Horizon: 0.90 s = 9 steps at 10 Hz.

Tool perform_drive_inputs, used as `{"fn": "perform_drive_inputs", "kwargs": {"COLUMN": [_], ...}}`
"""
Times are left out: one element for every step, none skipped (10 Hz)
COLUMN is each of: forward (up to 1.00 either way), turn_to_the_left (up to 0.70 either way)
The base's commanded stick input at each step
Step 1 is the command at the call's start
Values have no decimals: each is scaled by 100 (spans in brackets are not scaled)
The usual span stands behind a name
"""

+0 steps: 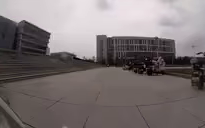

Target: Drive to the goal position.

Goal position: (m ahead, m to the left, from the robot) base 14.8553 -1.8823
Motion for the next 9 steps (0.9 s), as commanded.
{"fn": "perform_drive_inputs", "kwargs": {"forward": [0, 0, 0, 0, 0, 0, 0, 0, 0], "turn_to_the_left": [0, 0, 0, 0, -45, -45, -45, -45, -45]}}
